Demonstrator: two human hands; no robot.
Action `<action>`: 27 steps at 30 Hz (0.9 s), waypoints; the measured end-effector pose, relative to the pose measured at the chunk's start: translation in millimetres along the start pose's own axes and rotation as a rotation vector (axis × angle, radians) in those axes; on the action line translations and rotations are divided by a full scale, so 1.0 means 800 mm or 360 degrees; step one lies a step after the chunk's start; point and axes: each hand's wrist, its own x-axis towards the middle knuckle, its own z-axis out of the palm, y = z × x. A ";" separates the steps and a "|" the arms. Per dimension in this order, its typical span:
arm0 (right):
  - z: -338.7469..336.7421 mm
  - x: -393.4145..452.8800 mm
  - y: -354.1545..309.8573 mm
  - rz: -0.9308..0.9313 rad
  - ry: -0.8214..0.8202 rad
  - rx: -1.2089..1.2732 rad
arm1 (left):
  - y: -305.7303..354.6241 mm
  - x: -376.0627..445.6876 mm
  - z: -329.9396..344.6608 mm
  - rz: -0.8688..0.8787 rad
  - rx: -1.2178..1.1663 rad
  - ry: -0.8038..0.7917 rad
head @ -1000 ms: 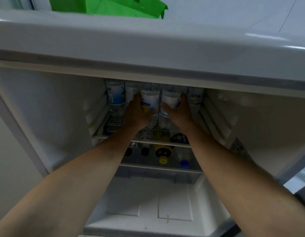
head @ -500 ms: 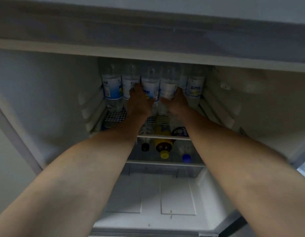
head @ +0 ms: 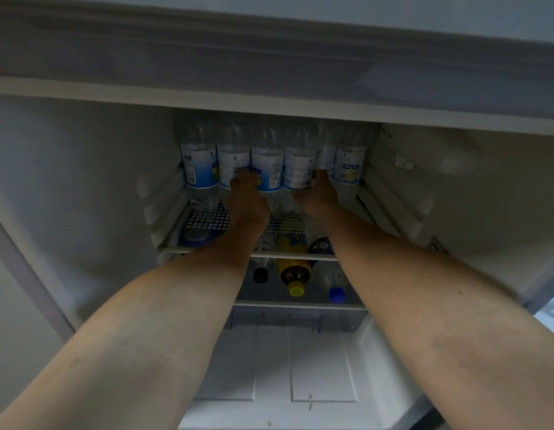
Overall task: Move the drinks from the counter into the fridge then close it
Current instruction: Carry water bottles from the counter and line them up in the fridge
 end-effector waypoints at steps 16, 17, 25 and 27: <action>-0.031 -0.153 -0.036 -0.0013 0.0375 -0.0062 | 0.003 -0.107 -0.075 0.0403 -0.0055 -0.0034; -0.033 -0.169 -0.035 -0.0010 0.0390 -0.0107 | 0.003 -0.121 -0.081 0.0420 -0.0068 -0.0025; -0.044 -0.291 -0.004 0.0148 0.0309 0.0050 | -0.020 -0.217 -0.138 0.0319 -0.0143 -0.0099; -0.048 -0.315 0.004 0.0186 0.0276 0.0061 | -0.025 -0.235 -0.153 0.0284 -0.0153 -0.0117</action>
